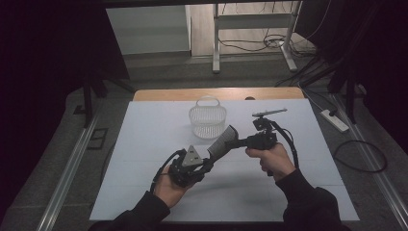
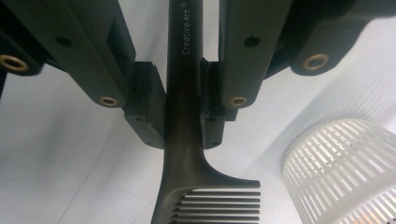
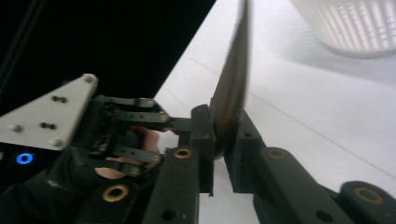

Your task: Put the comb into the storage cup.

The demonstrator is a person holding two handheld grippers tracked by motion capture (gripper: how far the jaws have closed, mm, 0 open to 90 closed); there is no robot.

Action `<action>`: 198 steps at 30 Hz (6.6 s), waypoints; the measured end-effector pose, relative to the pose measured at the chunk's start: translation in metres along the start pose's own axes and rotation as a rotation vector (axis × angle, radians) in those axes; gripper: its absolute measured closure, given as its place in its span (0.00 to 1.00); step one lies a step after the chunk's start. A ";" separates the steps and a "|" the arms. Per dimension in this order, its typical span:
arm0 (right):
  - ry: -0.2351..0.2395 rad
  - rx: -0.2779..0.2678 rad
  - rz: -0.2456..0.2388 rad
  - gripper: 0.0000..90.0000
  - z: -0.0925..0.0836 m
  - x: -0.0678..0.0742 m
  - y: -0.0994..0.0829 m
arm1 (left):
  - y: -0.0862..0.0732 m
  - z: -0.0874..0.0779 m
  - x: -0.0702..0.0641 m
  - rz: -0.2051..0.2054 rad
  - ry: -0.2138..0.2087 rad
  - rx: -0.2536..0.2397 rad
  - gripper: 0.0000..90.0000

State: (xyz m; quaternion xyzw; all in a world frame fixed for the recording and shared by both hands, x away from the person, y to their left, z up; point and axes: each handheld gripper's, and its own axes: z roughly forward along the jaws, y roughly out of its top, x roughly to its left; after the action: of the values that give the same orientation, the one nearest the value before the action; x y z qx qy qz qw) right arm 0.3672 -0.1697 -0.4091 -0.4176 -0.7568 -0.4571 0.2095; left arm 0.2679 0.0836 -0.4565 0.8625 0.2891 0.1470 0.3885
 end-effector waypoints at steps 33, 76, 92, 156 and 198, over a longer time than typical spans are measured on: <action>-0.052 -0.092 -0.104 0.93 -0.016 0.008 -0.001 | -0.014 -0.020 0.030 -0.252 -0.126 -0.062 0.20; -0.125 -0.175 -0.147 0.93 -0.036 0.009 0.002 | -0.060 -0.066 0.050 -0.304 -0.085 -0.066 0.00; -0.136 -0.215 -0.147 0.93 -0.044 0.009 0.009 | -0.077 -0.082 0.045 -0.326 -0.061 -0.053 0.00; -0.222 -0.327 -0.111 0.93 -0.056 0.004 0.069 | -0.120 -0.132 0.034 -0.341 0.090 -0.066 0.00; -0.341 -0.332 -0.089 0.93 -0.013 -0.018 0.102 | -0.118 -0.128 0.036 -0.345 0.081 -0.027 0.01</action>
State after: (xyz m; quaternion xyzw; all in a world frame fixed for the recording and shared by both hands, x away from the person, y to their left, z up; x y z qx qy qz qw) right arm 0.4603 -0.1646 -0.3627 -0.4835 -0.7136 -0.5068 -0.0131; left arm 0.1895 0.2430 -0.4610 0.7881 0.4463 0.1168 0.4076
